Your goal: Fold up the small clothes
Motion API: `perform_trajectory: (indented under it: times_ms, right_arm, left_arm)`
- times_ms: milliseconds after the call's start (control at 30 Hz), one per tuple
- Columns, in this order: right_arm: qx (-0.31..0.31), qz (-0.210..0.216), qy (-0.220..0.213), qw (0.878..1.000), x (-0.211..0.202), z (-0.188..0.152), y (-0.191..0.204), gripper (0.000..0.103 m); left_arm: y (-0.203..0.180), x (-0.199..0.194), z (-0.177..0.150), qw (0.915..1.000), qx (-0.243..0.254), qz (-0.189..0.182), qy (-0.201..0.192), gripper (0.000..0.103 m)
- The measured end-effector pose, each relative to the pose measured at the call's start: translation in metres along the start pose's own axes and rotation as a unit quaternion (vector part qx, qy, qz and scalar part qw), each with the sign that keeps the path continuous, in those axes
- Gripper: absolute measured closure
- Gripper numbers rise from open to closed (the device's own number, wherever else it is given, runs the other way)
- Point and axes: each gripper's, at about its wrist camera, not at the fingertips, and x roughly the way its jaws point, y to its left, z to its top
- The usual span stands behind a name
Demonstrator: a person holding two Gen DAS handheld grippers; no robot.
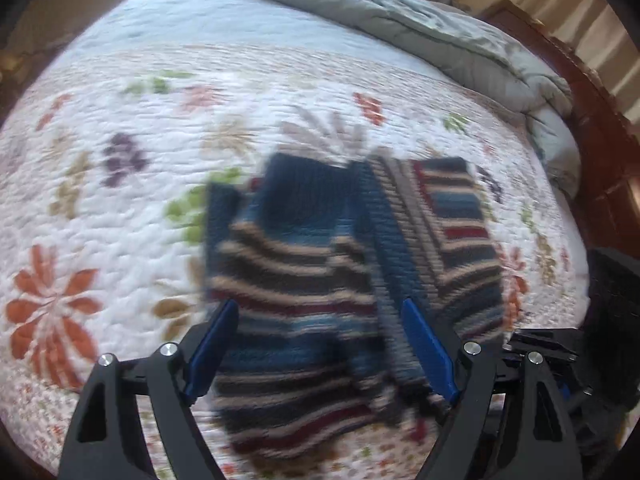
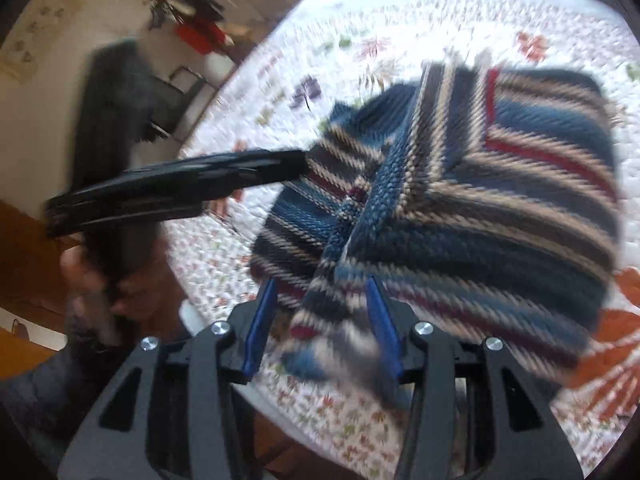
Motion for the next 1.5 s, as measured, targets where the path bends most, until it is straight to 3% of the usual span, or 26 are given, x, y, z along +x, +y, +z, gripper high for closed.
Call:
perform_trajectory:
  times_ms: [167,333,467,633,700,833,900,967,1133,1267,1333,1433,1467,1500]
  right_arm:
    - [0.022,-0.048,-0.042,0.998,-0.058,-0.021,-0.022,0.056]
    - [0.060,-0.060,-0.054,0.995,-0.076,-0.042,-0.052,0.056]
    - [0.080,-0.044,-0.060,0.994,-0.074,-0.055,-0.070,0.056]
    - [0.091,-0.034,-0.064,0.993,-0.065,-0.056,-0.080,0.055]
    - [0.096,-0.034,-0.063,0.993,-0.063,-0.058,-0.081,0.054]
    - [0.103,-0.028,-0.063,0.992,-0.062,-0.061,-0.081,0.054]
    - [0.096,-0.026,-0.065,0.993,-0.061,-0.060,-0.078,0.052]
    - [0.086,-0.019,-0.067,0.994,-0.058,-0.059,-0.073,0.052]
    - [0.081,-0.024,-0.058,0.995,-0.038,-0.050,-0.071,0.052]
    - [0.097,-0.038,-0.041,0.994,-0.022,-0.050,-0.077,0.053]
    - [0.100,-0.043,-0.032,0.994,-0.015,-0.051,-0.080,0.053]
    - [0.099,-0.054,-0.028,0.993,-0.010,-0.053,-0.081,0.053]
    - [0.096,-0.057,-0.031,0.993,-0.012,-0.054,-0.080,0.052]
    - [0.095,-0.057,-0.032,0.993,-0.012,-0.054,-0.079,0.051]
  left_arm:
    - [-0.030,0.031,0.011,0.9981,0.000,-0.047,0.040,0.019]
    - [-0.035,0.060,0.013,0.9911,-0.038,-0.096,0.083,0.022]
    - [-0.045,0.064,0.012,0.9903,-0.029,-0.102,0.090,0.027]
    - [-0.055,0.073,0.015,0.9912,-0.021,-0.088,0.097,0.058]
    - [-0.053,0.074,0.016,0.9914,-0.034,-0.087,0.092,0.080]
    - [-0.042,0.052,0.019,0.9923,-0.049,-0.095,0.062,0.085]
    - [-0.035,0.029,0.018,0.9949,-0.037,-0.089,0.030,0.085]
    - [-0.024,0.021,0.017,0.9949,-0.040,-0.090,0.023,0.085]
    - [0.003,0.075,0.004,0.9922,-0.063,-0.070,0.082,0.083]
    - [0.006,0.083,0.005,0.9918,-0.073,-0.080,0.067,0.078]
    - [0.004,0.076,0.004,0.9935,-0.060,-0.071,0.066,0.069]
    - [0.002,0.056,-0.002,0.9952,-0.049,-0.060,0.059,0.048]
    - [0.001,0.045,-0.007,0.9968,-0.046,-0.036,0.054,0.031]
    - [0.003,0.038,-0.011,0.9975,-0.042,-0.025,0.051,0.022]
